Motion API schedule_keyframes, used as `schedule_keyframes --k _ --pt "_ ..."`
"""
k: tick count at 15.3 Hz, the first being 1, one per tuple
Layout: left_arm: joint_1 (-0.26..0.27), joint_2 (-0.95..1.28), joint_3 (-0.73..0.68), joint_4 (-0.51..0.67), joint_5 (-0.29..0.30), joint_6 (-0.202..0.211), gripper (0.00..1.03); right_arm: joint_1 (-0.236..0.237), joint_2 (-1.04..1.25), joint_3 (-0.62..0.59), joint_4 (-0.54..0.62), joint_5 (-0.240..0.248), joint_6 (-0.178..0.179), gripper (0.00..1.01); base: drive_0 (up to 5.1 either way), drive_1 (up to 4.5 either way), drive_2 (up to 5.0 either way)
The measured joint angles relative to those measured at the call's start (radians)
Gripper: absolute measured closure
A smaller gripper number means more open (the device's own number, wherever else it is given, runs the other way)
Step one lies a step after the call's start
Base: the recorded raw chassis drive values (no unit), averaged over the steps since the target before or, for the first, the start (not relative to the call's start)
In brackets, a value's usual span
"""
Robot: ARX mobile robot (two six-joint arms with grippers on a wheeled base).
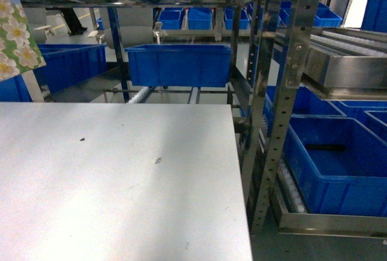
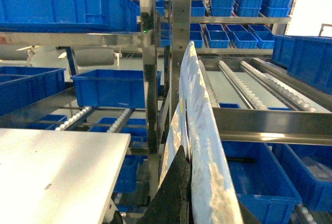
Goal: Move flower gift bag to table near conveyor
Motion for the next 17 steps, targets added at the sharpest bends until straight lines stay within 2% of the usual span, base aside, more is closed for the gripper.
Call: schedule_keyframes --k 17 --pt "0.0 -0.001 0.0 0.0 0.0 0.0 1.01 0.0 0.0 0.0 0.0 0.0 0.0 0.99 -5.0 2.46 2.5"
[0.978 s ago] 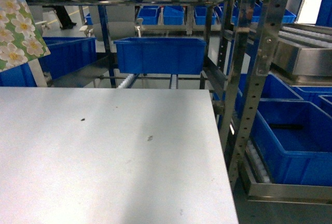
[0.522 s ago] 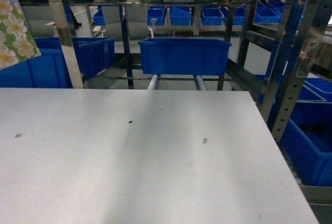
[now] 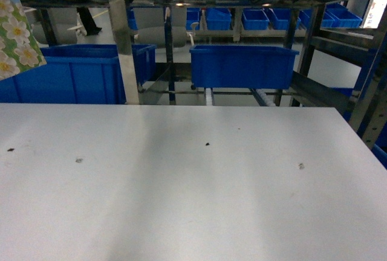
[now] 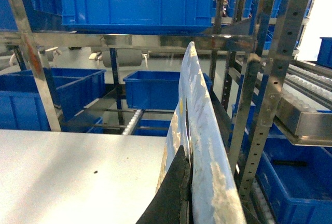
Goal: Move flower gift bag to table near conveyor
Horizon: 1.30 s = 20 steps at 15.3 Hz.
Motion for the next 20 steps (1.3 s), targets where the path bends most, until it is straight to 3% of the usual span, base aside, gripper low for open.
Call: schedule_keyframes --k 10,16,20 --pt "0.0 0.002 0.0 -0.001 0.0 0.0 1.01 0.0 0.0 0.0 0.0 0.0 0.0 0.99 -5.0 2.44 2.4" --pt "0.004 0.001 0.0 0.0 -0.007 0.0 1.01 0.0 0.002 0.0 -0.002 -0.005 0.0 0.99 -0.4 0.21 0.2" --pt "0.001 -0.005 0.0 0.002 0.001 0.0 1.01 0.0 -0.005 0.0 0.001 0.001 0.0 0.99 0.0 4.35 -4.3"
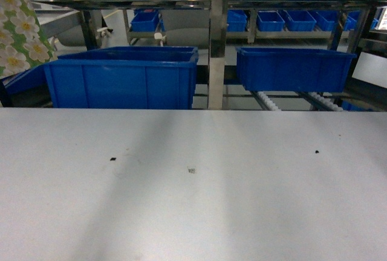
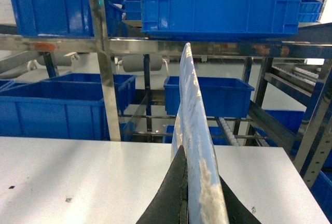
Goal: Move flower gift bag to table near conveyor
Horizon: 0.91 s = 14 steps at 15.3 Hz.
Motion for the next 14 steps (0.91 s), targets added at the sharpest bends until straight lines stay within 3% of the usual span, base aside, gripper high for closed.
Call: schedule_keyframes --k 5,7,11,14 --pt "-0.001 0.005 0.0 -0.003 -0.001 0.0 1.01 -0.005 0.006 0.0 -0.002 -0.002 0.0 0.99 0.1 4.38 -4.3" --pt "-0.001 0.013 0.0 -0.003 -0.001 0.0 1.01 -0.004 0.009 0.0 0.001 -0.001 0.0 0.99 0.0 0.0 0.0" --pt "-0.003 0.003 0.0 0.0 0.007 0.0 1.01 -0.005 0.005 -0.002 0.001 0.003 0.0 0.99 -4.7 3.67 1.3" --pt "-0.001 0.006 0.0 -0.004 -0.005 0.0 1.01 -0.005 0.006 -0.002 0.002 -0.005 0.0 0.99 0.0 0.0 0.0"
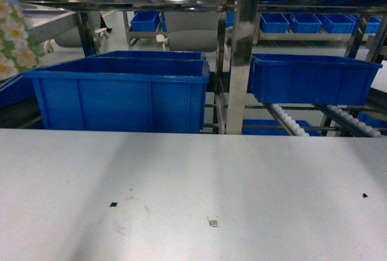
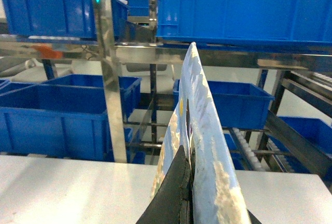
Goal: Move flower gift bag to table near conveyor
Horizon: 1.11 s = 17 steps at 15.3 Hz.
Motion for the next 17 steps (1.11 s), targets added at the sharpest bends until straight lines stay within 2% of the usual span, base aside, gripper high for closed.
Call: schedule_keyframes --k 9,14,17 --pt "0.0 0.0 0.0 0.002 0.003 0.0 1.01 0.0 -0.001 0.0 -0.002 0.006 0.0 0.99 0.0 0.0 0.0" --pt "0.0 0.0 0.0 0.002 0.005 0.0 1.01 -0.021 0.138 0.0 0.113 -0.019 -0.001 0.99 0.0 0.0 0.0" --pt "0.0 0.0 0.0 0.002 0.005 0.0 1.01 -0.041 0.293 0.005 0.23 -0.047 -0.007 0.99 0.0 0.0 0.0"
